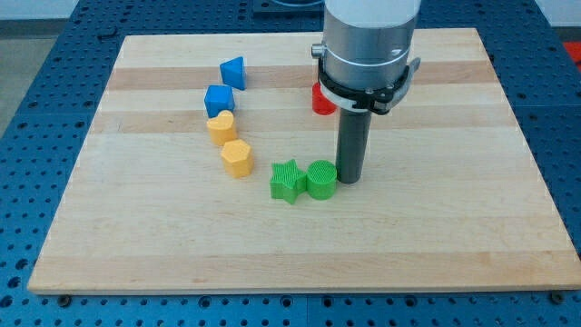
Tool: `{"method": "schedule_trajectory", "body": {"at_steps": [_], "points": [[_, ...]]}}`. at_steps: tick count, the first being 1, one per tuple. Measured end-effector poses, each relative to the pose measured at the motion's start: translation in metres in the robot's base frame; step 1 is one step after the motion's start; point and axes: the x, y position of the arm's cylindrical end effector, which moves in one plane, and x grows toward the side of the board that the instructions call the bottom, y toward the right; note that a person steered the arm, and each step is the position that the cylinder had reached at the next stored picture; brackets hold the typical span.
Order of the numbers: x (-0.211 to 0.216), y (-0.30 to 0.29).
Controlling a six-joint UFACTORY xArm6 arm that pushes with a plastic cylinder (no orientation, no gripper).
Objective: Nudge the yellow heart a bit left
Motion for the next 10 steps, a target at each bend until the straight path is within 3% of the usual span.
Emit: {"method": "schedule_trajectory", "body": {"at_steps": [1,3,6,8,10], "points": [[-0.023,0.019],[-0.082,0.003],[-0.078,-0.078],[-0.125,-0.084],[-0.125,-0.114]]}}
